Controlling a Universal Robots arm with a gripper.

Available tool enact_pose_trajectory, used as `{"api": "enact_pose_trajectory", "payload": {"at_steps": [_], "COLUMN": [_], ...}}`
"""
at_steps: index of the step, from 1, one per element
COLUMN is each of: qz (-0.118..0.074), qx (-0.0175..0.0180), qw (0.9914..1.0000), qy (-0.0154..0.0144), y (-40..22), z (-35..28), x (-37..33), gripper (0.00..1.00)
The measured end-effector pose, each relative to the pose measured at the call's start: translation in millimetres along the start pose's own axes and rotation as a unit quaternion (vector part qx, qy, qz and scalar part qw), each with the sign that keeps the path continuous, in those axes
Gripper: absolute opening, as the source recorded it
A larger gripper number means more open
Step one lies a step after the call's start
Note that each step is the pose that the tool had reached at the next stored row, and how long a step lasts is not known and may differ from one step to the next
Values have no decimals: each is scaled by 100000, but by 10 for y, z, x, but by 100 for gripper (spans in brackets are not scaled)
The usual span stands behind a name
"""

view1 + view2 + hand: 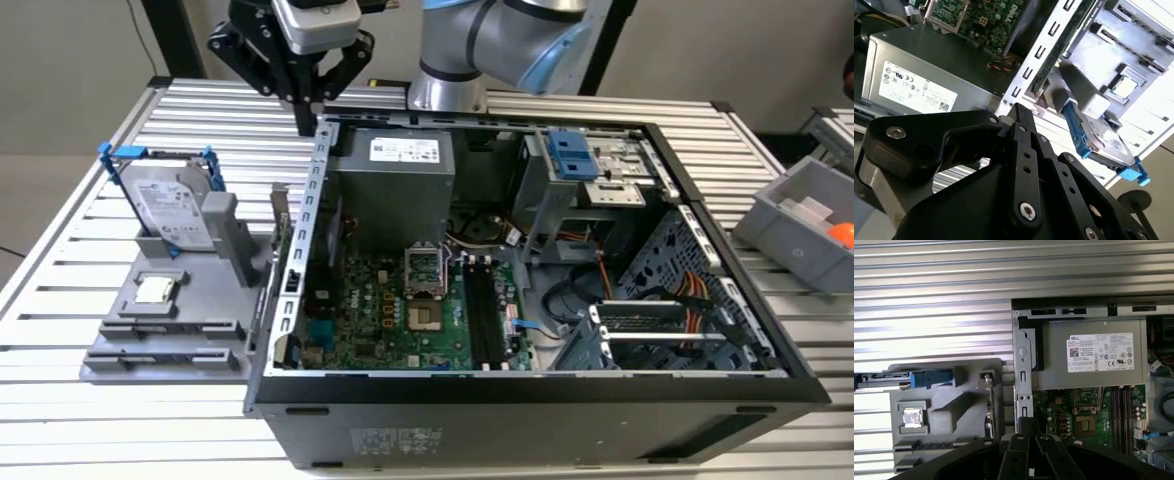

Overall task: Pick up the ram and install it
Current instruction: 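Reach for the ram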

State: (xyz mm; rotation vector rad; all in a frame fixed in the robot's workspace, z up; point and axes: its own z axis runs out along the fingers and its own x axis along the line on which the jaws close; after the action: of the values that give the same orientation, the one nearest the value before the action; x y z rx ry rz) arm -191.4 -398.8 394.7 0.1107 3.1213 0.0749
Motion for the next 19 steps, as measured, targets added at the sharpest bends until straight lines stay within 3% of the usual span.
{"api": "enact_pose_trajectory", "payload": {"at_steps": [19], "qz": [-2], "qx": [-2], "qw": [100000], "qy": [-1], "y": [-11], "z": [-3], "x": [154], "gripper": [0]}}
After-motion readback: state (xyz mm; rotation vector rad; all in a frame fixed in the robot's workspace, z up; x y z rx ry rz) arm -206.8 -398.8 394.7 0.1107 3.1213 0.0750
